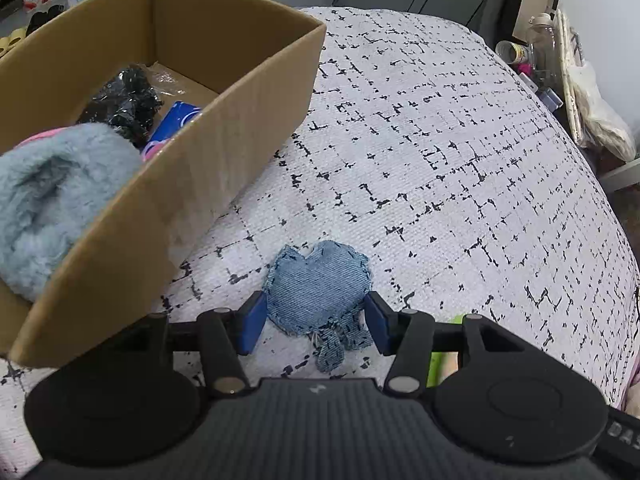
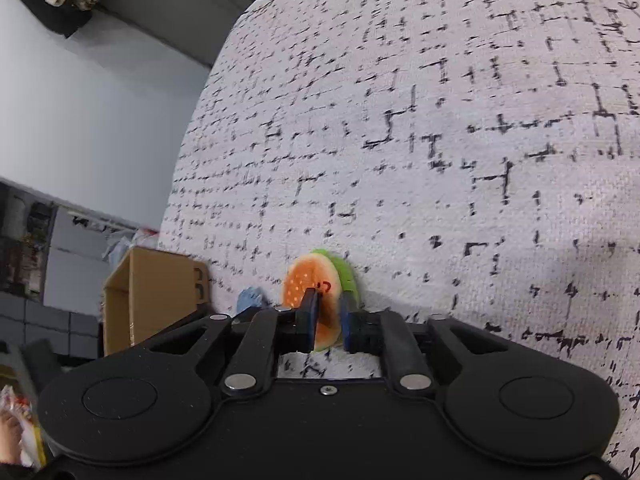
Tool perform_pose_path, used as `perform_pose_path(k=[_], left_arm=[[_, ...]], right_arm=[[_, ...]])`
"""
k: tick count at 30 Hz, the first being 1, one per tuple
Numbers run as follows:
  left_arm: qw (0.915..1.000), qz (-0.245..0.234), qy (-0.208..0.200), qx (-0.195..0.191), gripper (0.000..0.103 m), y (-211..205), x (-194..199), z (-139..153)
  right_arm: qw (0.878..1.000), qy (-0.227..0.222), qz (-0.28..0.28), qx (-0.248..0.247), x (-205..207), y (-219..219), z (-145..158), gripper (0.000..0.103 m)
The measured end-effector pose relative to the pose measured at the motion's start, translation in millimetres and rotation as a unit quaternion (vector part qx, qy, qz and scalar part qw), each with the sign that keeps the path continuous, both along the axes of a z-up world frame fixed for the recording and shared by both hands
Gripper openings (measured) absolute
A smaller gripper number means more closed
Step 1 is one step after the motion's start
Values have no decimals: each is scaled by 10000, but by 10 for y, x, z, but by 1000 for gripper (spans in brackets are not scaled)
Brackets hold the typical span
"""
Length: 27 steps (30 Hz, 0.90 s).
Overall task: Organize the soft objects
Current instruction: 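Grasp the orange burger plush with the right tool while the left tool grasps the denim heart, then carry the burger plush and denim heart with both tools over the box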
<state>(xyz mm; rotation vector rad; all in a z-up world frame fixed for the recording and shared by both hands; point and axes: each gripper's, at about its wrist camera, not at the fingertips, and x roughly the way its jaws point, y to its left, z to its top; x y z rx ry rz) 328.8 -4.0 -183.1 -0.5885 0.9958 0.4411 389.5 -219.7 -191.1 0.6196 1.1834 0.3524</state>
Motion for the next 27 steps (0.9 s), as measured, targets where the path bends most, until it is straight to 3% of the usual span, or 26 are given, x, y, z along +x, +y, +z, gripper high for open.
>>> perform_pose_path(k=[2,3,4,8,11,12,14,15,16,22,27], left_arm=[[10000,14,-52,23,52,-4,6,-8],[10000,22,-88,-1,52,2,6,-11],[9999,18,-110,-31,50,7,9,-12],[9994,-58,-209,-264,23,45,20,-21],[9993,-81,-231,-297,19,56,10,-13],[9992,-93,-242,-295,18,54,7,-7],[9991,-113,-257,-313,14,58,-4,7],[9990,-130,-266,-326,9,58,-10,17],[9988,-165,-280,-357,0,61,-14,26],[9980,-298,-442,-334,0,39,-50,135],[9978,-434,-356,-346,13,25,43,180]], right_arm=[[10000,-48,2,-55,0,27,10,39],[9999,-82,-17,-97,3,41,6,54],[9999,-89,20,-93,15,59,-13,58],[9995,175,66,249,83,113,-172,57],[9995,79,104,280,98,143,-188,57],[9995,63,86,290,104,152,-193,53],[9997,49,76,230,108,157,-199,36],[9998,68,85,156,113,159,-208,27],[9998,90,84,150,114,153,-222,27],[9999,16,-1,116,65,121,-132,24],[9999,-26,-24,95,24,75,-72,24]])
